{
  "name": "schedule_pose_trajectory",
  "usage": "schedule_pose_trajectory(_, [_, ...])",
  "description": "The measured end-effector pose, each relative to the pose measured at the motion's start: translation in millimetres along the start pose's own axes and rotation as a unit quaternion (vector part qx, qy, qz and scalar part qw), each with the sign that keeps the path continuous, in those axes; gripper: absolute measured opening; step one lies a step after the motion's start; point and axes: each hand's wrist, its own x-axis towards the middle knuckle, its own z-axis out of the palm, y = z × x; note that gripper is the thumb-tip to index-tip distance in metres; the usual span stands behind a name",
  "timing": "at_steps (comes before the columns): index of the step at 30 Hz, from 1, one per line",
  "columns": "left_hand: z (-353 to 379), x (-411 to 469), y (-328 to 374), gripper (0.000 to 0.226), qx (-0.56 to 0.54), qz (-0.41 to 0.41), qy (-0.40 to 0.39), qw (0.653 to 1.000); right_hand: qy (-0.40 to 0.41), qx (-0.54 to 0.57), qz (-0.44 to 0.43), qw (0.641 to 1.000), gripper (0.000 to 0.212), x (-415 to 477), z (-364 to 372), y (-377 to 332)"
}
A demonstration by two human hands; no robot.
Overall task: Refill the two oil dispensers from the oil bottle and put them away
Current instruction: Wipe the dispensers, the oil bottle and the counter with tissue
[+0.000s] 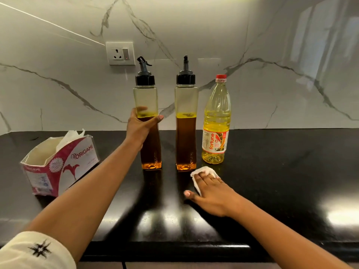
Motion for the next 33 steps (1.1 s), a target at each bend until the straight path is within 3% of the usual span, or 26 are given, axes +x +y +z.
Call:
schedule_pose_trajectory(5, [10,5,-5,0.06,0.003,0.02,0.005,1.0,-0.031,-0.007,-0.143,0.989,0.074,-33,0,-15])
schedule_pose_trajectory(7, [6,5,-6,0.073,0.012,0.003,-0.018,1.0,-0.041,0.005,-0.13,0.991,0.069,-41,-3,-2])
schedule_pose_trajectory(10, [-3,-13,-12,0.112,0.091,-0.005,-0.014,0.996,-0.013,0.01,-0.045,0.999,0.07,-24,-4,10])
schedule_pose_trajectory(11, [-5,-27,-14,0.112,0.128,0.006,0.022,0.992,-0.008,0.018,-0.028,0.999,0.072,-16,-5,5])
schedule_pose_trajectory(13, [-2,-69,-14,0.092,0.148,0.059,0.081,0.984,-0.023,0.083,-0.026,0.996,0.065,-5,-7,-8])
schedule_pose_trajectory(14, [0,-89,-16,0.079,0.138,0.093,0.066,0.984,-0.025,0.159,-0.026,0.987,0.059,-1,-7,-13])
schedule_pose_trajectory(15, [4,-106,-15,0.065,0.127,0.115,0.021,0.985,-0.014,0.258,-0.018,0.966,0.052,-2,-9,-17])
schedule_pose_trajectory(17, [11,-130,-14,0.046,0.118,0.064,-0.125,0.983,0.05,0.454,0.001,0.89,0.042,-5,-10,-15])
schedule_pose_trajectory(19, [17,-148,-10,0.052,0.182,-0.032,-0.286,0.94,0.121,0.573,0.04,0.81,0.035,-14,-13,-9])
schedule_pose_trajectory(20, [20,-155,-10,0.061,0.242,-0.04,-0.342,0.907,0.147,0.604,0.064,0.78,0.033,-18,-13,-5])
schedule_pose_trajectory(22, [26,-166,-15,0.068,0.317,-0.011,-0.374,0.871,0.172,0.62,0.091,0.76,0.031,-24,-12,4])
schedule_pose_trajectory(23, [27,-169,-16,0.067,0.343,0.007,-0.368,0.864,0.174,0.607,0.091,0.77,0.032,-29,-11,7])
schedule_pose_trajectory(25, [30,-170,-17,0.057,0.382,0.031,-0.371,0.846,0.172,0.515,0.082,0.836,0.033,-35,-10,12])
schedule_pose_trajectory(28, [31,-169,-16,0.034,0.385,0.062,-0.313,0.866,0.123,0.351,0.06,0.926,0.044,-44,-18,11])
schedule_pose_trajectory(30, [31,-171,-14,0.023,0.359,0.084,-0.265,0.891,0.1,0.292,0.033,0.951,0.054,-46,-22,5])
schedule_pose_trajectory(33, [28,-173,-9,0.018,0.236,0.052,-0.21,0.947,0.147,0.282,0.005,0.948,0.039,-45,-20,-7])
